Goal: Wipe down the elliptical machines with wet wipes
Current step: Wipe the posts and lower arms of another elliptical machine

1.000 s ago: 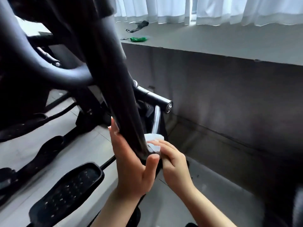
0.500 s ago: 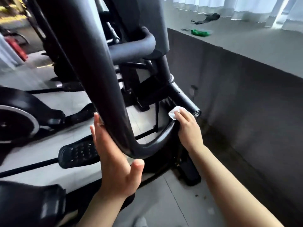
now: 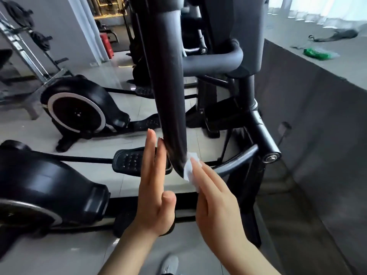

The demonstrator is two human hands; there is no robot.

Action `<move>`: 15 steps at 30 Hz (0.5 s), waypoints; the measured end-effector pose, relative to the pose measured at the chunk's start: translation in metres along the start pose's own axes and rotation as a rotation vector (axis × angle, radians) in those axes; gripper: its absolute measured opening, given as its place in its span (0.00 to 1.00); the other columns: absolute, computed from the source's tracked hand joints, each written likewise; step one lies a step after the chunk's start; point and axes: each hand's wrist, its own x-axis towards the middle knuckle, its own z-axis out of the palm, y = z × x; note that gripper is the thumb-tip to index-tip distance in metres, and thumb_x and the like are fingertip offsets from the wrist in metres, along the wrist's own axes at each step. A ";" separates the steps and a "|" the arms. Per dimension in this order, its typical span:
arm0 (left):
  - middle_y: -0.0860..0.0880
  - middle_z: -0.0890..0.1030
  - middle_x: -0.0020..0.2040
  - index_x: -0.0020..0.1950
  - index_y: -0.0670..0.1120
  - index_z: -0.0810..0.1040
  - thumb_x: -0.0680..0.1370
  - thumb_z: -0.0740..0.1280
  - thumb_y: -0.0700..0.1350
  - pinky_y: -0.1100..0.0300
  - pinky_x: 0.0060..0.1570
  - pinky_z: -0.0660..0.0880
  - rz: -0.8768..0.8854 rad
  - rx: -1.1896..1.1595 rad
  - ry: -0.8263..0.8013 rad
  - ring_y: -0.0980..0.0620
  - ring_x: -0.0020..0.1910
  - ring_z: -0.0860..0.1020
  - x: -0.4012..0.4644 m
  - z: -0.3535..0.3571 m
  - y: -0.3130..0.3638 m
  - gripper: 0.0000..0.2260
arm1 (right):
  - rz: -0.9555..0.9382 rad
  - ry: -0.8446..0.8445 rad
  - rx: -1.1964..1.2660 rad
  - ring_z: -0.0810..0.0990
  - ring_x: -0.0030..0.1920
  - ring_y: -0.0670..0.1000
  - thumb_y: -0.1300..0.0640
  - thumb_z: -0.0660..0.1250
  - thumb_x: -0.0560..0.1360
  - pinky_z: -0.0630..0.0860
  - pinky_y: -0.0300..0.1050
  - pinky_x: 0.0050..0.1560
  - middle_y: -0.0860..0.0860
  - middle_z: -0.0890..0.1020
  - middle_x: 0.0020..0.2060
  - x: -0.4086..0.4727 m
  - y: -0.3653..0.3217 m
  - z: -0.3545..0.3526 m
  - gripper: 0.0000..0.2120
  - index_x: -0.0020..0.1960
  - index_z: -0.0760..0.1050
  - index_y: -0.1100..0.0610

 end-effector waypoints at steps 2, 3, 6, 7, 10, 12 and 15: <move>0.43 0.48 0.80 0.79 0.39 0.50 0.83 0.41 0.63 0.53 0.77 0.50 -0.050 -0.035 0.008 0.46 0.80 0.47 0.000 -0.001 0.007 0.34 | -0.110 0.122 0.131 0.80 0.58 0.48 0.65 0.57 0.79 0.76 0.32 0.55 0.47 0.77 0.63 0.013 -0.016 -0.003 0.19 0.68 0.73 0.59; 0.41 0.48 0.80 0.79 0.40 0.52 0.82 0.41 0.64 0.55 0.76 0.50 -0.056 -0.050 0.018 0.46 0.80 0.48 0.001 -0.002 0.011 0.34 | -0.172 0.183 0.176 0.80 0.59 0.49 0.64 0.59 0.80 0.77 0.36 0.55 0.48 0.76 0.64 0.021 -0.020 -0.004 0.16 0.67 0.73 0.60; 0.45 0.49 0.81 0.80 0.56 0.53 0.80 0.43 0.67 0.50 0.77 0.51 -0.068 -0.134 0.038 0.46 0.80 0.49 0.006 -0.006 0.021 0.30 | -0.405 0.261 0.137 0.73 0.69 0.55 0.68 0.67 0.76 0.75 0.47 0.65 0.57 0.72 0.69 0.038 -0.013 0.008 0.19 0.67 0.72 0.62; 0.46 0.50 0.81 0.80 0.56 0.54 0.79 0.44 0.69 0.47 0.76 0.52 -0.110 -0.200 0.053 0.46 0.80 0.51 0.012 -0.009 0.023 0.32 | -0.487 0.237 0.069 0.70 0.72 0.56 0.69 0.67 0.75 0.72 0.49 0.68 0.57 0.68 0.72 0.039 -0.005 0.014 0.22 0.68 0.70 0.62; 0.56 0.57 0.80 0.79 0.60 0.56 0.74 0.49 0.76 0.48 0.76 0.58 -0.210 -0.394 0.129 0.50 0.78 0.58 0.026 -0.023 0.031 0.37 | -0.590 0.133 0.005 0.60 0.77 0.57 0.66 0.61 0.79 0.64 0.49 0.74 0.51 0.55 0.79 0.029 0.014 0.025 0.19 0.69 0.67 0.62; 0.58 0.57 0.80 0.79 0.60 0.55 0.74 0.50 0.75 0.52 0.75 0.60 -0.183 -0.378 0.132 0.50 0.78 0.60 0.036 -0.033 0.042 0.37 | -0.615 0.087 0.054 0.58 0.77 0.57 0.66 0.58 0.80 0.62 0.50 0.75 0.50 0.52 0.79 0.032 0.014 0.021 0.18 0.69 0.67 0.63; 0.49 0.54 0.81 0.80 0.45 0.50 0.77 0.47 0.72 0.51 0.76 0.57 -0.127 -0.301 0.093 0.49 0.79 0.56 0.053 -0.043 0.056 0.41 | -0.670 0.120 0.102 0.59 0.77 0.60 0.70 0.59 0.76 0.59 0.52 0.76 0.50 0.53 0.79 0.073 -0.015 0.007 0.22 0.70 0.66 0.63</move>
